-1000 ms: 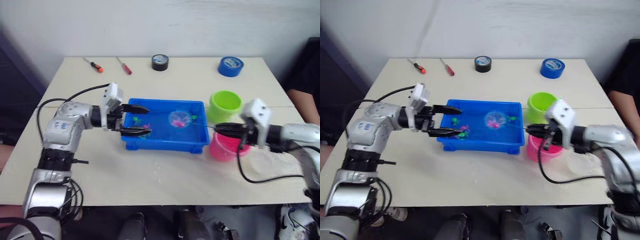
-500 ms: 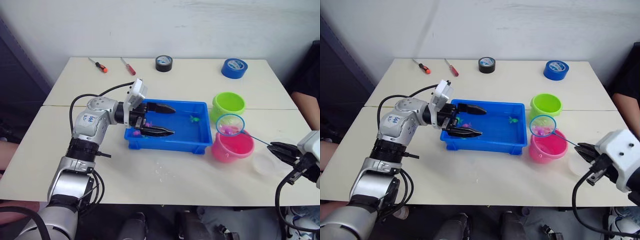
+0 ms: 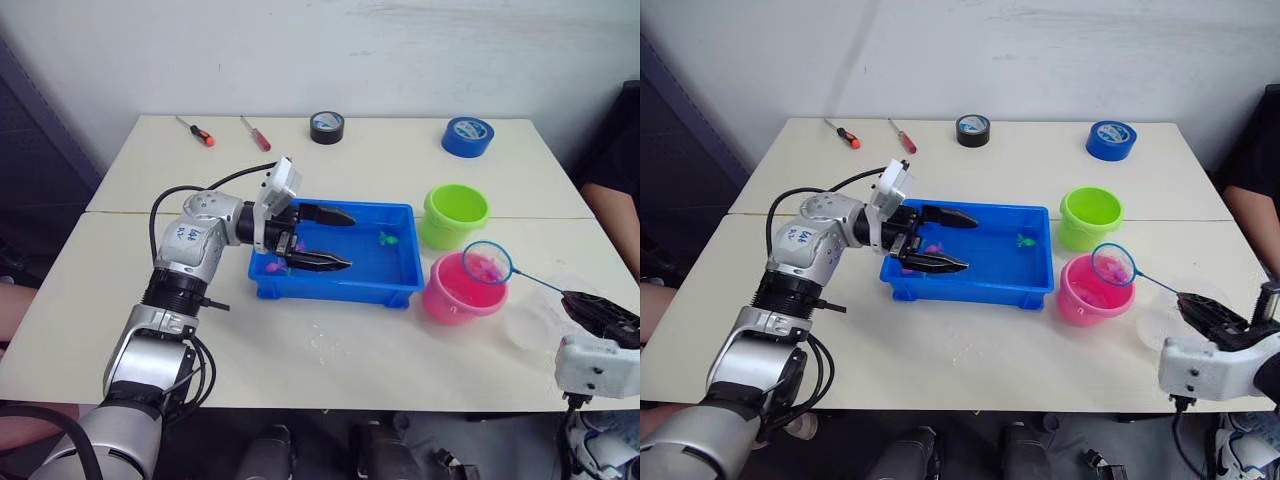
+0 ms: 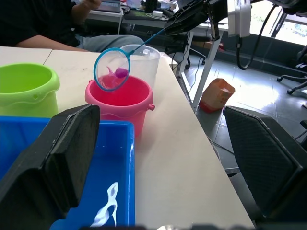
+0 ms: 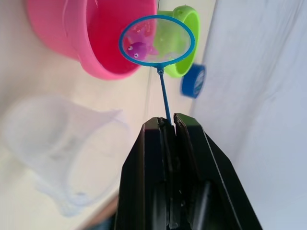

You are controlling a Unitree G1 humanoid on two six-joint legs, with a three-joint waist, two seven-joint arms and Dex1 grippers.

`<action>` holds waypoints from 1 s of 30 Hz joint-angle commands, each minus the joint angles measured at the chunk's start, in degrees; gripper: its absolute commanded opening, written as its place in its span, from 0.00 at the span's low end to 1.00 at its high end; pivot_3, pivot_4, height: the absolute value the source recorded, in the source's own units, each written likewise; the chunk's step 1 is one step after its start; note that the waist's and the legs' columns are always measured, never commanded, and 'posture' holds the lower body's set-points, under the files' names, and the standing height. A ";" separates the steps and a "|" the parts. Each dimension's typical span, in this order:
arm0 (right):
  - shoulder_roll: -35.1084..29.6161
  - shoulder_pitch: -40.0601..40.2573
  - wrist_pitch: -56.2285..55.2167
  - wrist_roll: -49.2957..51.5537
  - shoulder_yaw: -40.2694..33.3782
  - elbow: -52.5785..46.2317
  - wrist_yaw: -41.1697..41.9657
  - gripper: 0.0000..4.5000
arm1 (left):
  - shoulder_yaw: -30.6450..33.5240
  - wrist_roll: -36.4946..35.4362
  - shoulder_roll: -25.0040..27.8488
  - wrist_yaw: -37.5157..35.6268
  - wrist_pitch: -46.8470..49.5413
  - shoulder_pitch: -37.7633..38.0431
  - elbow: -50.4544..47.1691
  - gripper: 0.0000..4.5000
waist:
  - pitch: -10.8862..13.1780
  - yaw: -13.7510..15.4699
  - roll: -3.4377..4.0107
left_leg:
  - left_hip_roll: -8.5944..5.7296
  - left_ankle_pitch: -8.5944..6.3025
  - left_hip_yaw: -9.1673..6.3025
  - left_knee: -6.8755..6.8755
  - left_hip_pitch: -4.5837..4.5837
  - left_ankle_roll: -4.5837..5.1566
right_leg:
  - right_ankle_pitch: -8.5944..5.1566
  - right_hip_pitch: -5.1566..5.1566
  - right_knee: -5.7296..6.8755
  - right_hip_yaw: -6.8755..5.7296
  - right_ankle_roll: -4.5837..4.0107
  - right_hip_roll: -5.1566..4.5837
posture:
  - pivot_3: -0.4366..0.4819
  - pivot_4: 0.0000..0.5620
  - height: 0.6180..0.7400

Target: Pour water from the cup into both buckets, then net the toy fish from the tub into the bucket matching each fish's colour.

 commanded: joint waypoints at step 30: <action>0.10 -6.34 -16.99 -6.31 1.41 6.57 -4.25 0.00 | 1.21 2.79 -1.73 -1.20 -5.51 -5.15 5.08 0.99 | 0.00 -1.25 0.00 | 0.04 -0.01 -0.14 -0.02 0.28 0.01 | 0.00 0.44 -0.11 -0.07 0.00 0.03 | 0.48 0.27 0.97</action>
